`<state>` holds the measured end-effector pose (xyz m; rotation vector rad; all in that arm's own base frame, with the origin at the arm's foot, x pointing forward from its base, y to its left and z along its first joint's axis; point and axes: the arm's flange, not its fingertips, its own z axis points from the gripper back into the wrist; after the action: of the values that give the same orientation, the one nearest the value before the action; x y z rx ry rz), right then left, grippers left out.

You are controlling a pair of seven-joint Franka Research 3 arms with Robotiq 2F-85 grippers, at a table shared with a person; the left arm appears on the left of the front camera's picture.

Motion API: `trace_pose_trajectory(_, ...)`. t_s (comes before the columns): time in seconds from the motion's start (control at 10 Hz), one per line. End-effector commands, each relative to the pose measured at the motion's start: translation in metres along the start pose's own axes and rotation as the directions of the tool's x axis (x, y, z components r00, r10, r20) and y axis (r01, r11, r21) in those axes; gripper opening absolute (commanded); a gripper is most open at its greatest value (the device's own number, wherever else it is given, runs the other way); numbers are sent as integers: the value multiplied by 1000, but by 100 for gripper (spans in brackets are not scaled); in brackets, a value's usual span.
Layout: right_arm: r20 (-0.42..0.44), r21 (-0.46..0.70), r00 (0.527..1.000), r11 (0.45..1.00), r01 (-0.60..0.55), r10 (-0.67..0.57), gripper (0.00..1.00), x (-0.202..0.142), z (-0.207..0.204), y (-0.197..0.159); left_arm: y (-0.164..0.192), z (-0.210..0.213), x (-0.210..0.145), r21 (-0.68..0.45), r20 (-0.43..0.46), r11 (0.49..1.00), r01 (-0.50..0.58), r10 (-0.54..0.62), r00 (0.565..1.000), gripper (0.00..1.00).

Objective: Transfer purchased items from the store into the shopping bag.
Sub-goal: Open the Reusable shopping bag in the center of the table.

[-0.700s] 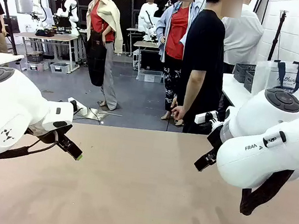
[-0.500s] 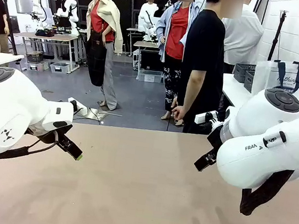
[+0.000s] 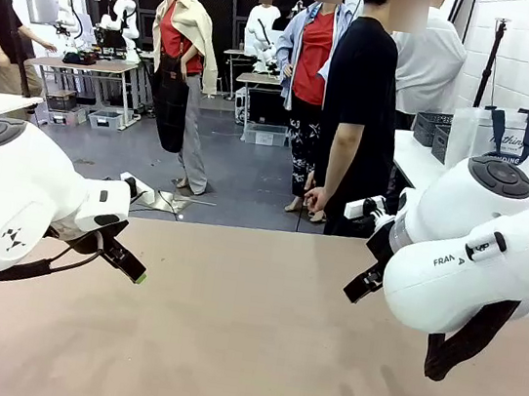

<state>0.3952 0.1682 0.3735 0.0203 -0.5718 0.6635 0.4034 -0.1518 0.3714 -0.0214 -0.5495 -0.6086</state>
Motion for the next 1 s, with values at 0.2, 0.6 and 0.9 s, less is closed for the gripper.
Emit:
trace_pose_trajectory(0.2, 0, 0, 1000, 1000, 0, 0, 100, 0, 0, 0, 1, 0, 0, 1, 0, 1000, -2, 2, 1000, 100)
trace_pose_trajectory(0.6, 0, 0, 1000, 1000, 0, 0, 100, 0, 0, 0, 1, 0, 0, 1, 0, 1000, -2, 2, 1000, 100)
trace_pose_trajectory(0.9, 0, 0, 1000, 1000, 0, 0, 100, 0, 0, 0, 1, 0, 0, 1, 0, 1000, -2, 2, 1000, 100)
